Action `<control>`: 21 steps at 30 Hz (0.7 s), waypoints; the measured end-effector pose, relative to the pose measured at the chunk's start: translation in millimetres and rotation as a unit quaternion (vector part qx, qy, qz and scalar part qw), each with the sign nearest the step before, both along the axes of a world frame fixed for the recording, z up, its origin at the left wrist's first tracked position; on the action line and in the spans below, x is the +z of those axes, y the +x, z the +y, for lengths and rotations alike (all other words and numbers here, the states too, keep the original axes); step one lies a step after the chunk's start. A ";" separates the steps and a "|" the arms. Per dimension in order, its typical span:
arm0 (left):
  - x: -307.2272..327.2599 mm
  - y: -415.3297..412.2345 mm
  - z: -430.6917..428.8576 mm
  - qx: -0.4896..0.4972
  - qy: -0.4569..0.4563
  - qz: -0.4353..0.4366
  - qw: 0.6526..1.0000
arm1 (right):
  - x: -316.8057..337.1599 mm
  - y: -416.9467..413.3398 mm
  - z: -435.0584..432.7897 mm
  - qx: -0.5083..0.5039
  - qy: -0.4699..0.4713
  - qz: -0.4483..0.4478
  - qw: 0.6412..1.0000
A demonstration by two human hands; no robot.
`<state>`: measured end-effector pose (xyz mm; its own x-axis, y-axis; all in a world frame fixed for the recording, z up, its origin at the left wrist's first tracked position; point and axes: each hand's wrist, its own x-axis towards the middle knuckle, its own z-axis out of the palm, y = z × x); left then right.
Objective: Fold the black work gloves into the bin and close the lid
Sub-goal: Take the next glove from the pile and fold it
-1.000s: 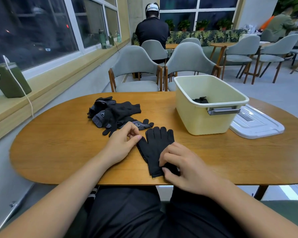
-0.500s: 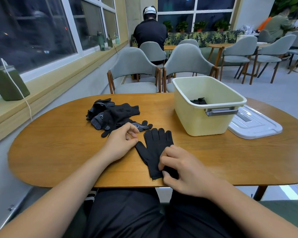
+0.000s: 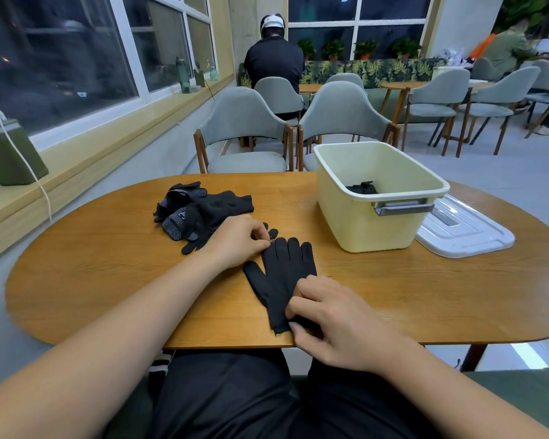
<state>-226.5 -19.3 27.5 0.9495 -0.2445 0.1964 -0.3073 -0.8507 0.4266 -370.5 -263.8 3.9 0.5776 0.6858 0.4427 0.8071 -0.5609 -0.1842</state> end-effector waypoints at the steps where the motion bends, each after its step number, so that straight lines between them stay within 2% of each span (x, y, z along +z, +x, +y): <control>1: 0.9 0.2 -0.2 0.003 0.004 0.000 1.000 | -0.1 0.0 -0.3 0.000 0.000 0.002 1.000; 7: 8.4 3.7 3.0 0.007 0.001 -0.009 1.000 | -1.6 -0.2 0.2 -0.004 0.006 0.009 1.000; 17: 10.0 7.6 -0.4 -0.011 0.056 0.012 0.998 | -0.4 -1.2 -1.2 -0.001 0.007 0.018 1.000; 21: 11.2 11.1 -4.5 -0.009 0.051 -0.016 0.999 | 0.8 -1.7 -0.7 -0.002 0.009 0.020 1.000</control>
